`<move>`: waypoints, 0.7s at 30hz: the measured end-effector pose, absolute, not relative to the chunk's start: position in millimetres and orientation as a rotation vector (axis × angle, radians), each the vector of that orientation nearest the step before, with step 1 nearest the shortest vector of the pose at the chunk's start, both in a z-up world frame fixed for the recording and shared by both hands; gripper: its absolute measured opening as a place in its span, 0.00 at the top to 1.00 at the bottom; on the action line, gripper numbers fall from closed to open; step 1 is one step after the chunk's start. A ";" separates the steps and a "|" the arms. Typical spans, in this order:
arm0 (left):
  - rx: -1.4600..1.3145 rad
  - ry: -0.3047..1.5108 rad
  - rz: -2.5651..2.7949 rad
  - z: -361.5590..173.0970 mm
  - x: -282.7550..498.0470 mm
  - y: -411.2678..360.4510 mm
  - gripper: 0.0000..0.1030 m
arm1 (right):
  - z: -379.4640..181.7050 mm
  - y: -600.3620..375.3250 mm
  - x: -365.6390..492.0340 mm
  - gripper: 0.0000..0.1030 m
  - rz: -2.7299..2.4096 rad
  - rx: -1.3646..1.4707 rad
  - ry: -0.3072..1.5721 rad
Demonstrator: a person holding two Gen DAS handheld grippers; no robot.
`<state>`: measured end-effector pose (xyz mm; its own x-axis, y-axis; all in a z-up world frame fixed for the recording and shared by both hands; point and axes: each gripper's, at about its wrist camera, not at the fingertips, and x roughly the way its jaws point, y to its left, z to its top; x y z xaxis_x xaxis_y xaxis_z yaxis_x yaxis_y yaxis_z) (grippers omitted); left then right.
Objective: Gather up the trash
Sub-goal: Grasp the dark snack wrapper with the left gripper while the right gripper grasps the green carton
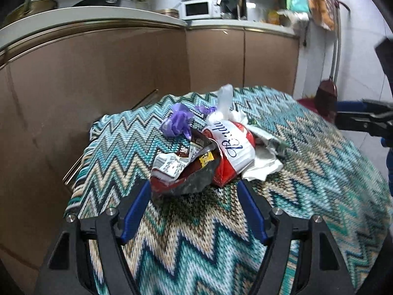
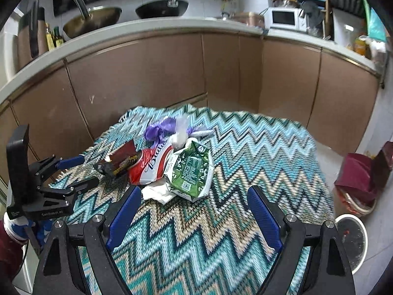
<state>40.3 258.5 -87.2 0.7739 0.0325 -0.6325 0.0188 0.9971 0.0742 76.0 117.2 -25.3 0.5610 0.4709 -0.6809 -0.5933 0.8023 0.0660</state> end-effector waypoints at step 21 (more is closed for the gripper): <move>0.101 0.786 -0.094 -117.6 87.8 264.3 0.49 | -94.3 197.1 141.2 0.18 0.598 -0.397 0.924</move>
